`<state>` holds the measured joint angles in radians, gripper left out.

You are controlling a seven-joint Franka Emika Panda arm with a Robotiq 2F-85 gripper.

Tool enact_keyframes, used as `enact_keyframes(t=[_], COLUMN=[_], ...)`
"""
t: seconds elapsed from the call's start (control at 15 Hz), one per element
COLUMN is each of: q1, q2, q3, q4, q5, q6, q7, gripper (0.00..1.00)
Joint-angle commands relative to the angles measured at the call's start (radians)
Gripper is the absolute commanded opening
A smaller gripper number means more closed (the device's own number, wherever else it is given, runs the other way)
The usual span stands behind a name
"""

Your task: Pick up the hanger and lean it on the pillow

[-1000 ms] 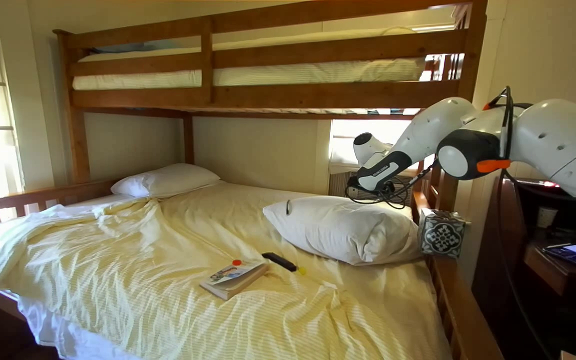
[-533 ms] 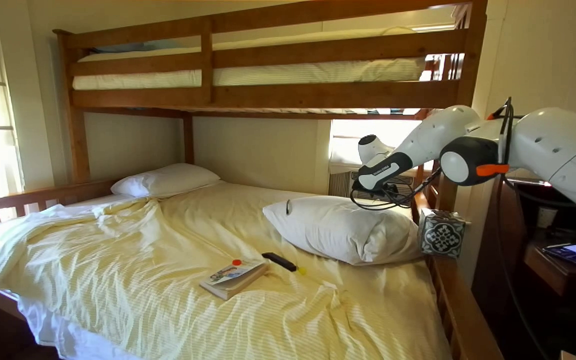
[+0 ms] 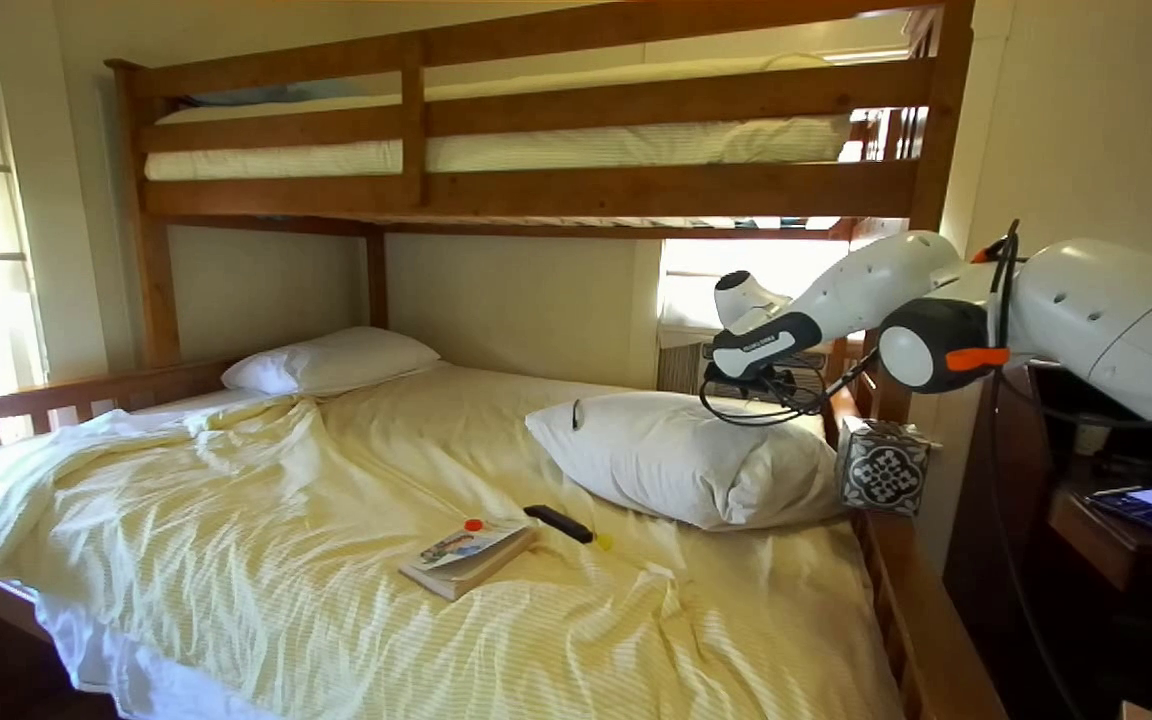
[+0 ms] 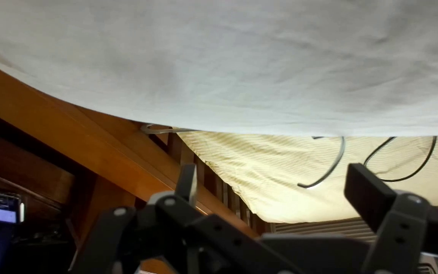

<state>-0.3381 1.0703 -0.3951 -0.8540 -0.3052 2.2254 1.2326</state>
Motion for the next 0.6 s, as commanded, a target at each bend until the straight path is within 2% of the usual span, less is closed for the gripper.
enact_keyframes(t=[0.0, 0.13, 0.27, 0.33, 0.53], q1=[-0.017, -0.039, -0.060, -0.026, -0.041], q2=[-0.009, -0.006, 0.012, -0.001, -0.013], q3=[0.047, 0.080, 0.094, 0.066, 0.087], q4=[-0.001, 0.016, 0.063, 0.010, 0.002], q5=[0.034, 0.049, 0.063, 0.022, 0.033], q6=[0.032, 0.036, -0.024, 0.013, 0.012], q7=[-0.033, -0.060, -0.064, -0.025, -0.027], gripper=[1.00, 1.00, 1.00, 1.00, 1.00])
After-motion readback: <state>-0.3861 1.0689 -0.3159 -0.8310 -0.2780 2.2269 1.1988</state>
